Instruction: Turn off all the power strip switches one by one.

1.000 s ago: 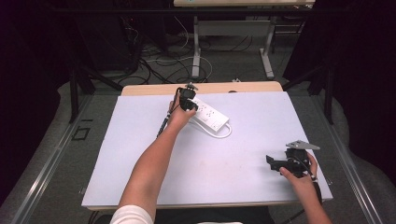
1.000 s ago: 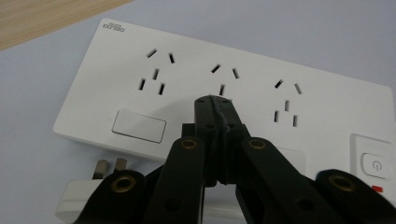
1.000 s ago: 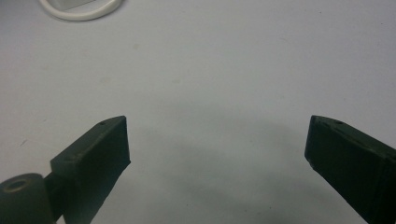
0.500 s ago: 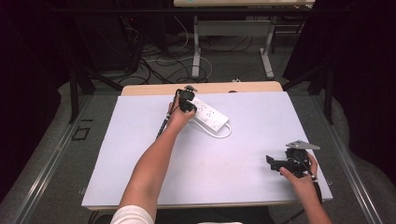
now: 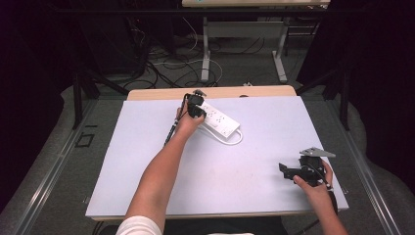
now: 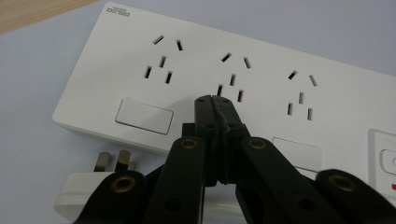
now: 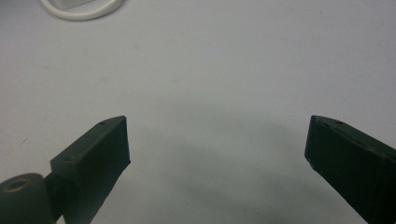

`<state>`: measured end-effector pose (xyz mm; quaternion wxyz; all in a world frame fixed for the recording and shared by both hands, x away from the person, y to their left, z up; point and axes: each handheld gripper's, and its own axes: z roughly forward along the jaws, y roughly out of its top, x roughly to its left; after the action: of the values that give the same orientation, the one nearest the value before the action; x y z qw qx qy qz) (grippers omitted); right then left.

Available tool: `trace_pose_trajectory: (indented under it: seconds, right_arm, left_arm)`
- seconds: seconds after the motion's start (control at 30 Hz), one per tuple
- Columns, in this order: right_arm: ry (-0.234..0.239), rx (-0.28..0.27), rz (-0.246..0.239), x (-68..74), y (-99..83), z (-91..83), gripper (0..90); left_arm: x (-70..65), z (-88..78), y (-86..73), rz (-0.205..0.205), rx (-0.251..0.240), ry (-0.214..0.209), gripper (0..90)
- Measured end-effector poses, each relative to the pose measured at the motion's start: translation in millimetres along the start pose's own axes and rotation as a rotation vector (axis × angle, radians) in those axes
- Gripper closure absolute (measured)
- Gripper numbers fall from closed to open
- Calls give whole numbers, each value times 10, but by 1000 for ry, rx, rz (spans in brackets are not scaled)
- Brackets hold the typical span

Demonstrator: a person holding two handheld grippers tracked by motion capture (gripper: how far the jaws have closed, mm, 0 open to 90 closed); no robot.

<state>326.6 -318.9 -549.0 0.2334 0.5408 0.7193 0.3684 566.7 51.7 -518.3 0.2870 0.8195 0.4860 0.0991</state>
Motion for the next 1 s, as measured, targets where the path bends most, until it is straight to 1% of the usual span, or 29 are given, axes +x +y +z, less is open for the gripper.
trace_pose_trajectory:
  seconds: [0.03, 0.07, 0.1, 0.17, 0.2, 0.23, 0.37, 0.67, 0.7, 0.77, 0.93, 1.0]
  right_arm:
    - [-2, 1, 1, 2, 1, -1, 58]
    - [-1, 1, -1, 2, 1, -3, 58]
    - [0, 0, -3, 2, 1, -2, 59]
    - [0, -1, -5, 0, 2, -5, 58]
    - [0, -1, -6, -1, 2, -6, 58]
    - [1, -1, -4, -1, 1, -7, 58]
    - [-1, 1, 2, 1, 0, 1, 58]
    - [0, 2, -1, 11, 4, 3, 58]
    - [-2, 0, -2, 8, 4, 4, 58]
    - [-1, -1, -2, 5, 4, 3, 58]
    - [-2, 1, -3, 11, 6, 3, 59]
    - [-1, 0, -2, 10, 6, 0, 58]
  left_arm:
    - [12, 0, 2, 19, 3, 3, 900]
    - [12, 7, -1, 20, 6, 14, 900]
    - [18, 9, -9, 27, -1, 26, 900]
    - [42, 5, -19, -1, -5, 8, 900]
    - [60, 5, -26, 2, -12, 1, 900]
    - [60, 4, -33, -11, -14, -5, 900]
    - [62, 1, -29, 4, -11, 2, 900]
    - [60, 1, -26, 12, -8, 2, 900]
    - [45, 5, -27, -4, -12, 2, 900]
    - [48, 2, -24, 21, -8, 9, 900]
    - [56, 5, -15, 22, -7, 7, 900]
    - [58, 8, -17, 35, -12, 12, 900]
